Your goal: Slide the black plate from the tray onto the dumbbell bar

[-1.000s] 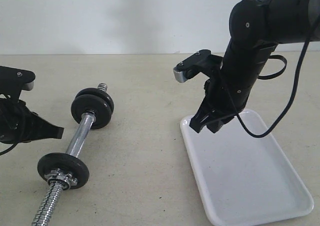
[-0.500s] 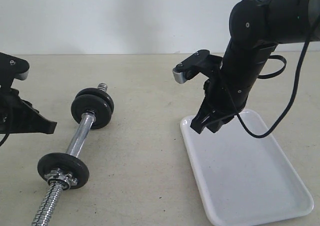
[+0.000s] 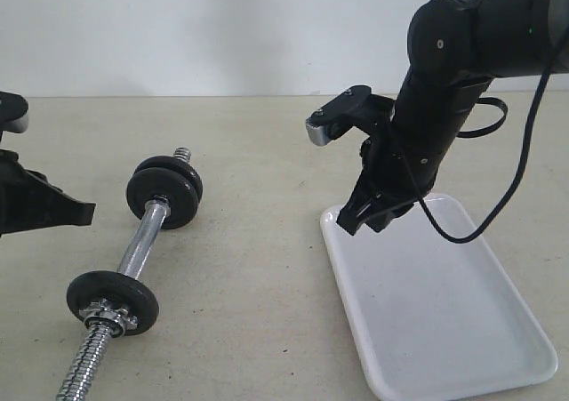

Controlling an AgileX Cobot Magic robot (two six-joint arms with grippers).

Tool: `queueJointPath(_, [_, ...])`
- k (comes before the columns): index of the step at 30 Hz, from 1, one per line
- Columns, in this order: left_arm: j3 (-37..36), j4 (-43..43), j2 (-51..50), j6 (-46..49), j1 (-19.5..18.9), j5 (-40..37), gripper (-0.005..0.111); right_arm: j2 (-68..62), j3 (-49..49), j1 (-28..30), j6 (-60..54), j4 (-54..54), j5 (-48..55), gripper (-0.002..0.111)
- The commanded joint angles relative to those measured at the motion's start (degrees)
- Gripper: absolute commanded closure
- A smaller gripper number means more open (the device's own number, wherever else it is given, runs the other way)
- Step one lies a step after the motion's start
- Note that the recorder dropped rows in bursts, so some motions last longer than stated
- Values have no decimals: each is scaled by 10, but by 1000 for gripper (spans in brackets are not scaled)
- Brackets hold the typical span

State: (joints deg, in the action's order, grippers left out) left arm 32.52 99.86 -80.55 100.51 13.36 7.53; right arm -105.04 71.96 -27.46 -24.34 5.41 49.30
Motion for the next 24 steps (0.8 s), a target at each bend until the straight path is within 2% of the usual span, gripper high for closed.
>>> queueJointPath(1, [-5,1,6,-20,0,-5,102,5,1,0,-1,3,22,108])
queueJointPath(12, [-28,1,6,-48,0,-14,102,5,0,0,13,4,67,108])
queueJointPath(17, [-32,1,2,-74,0,-45,102,5,0,0,9,40,67,108])
queueJointPath(24, [-31,1,-40,-98,0,-46,102,5,0,-2,-6,80,57,108])
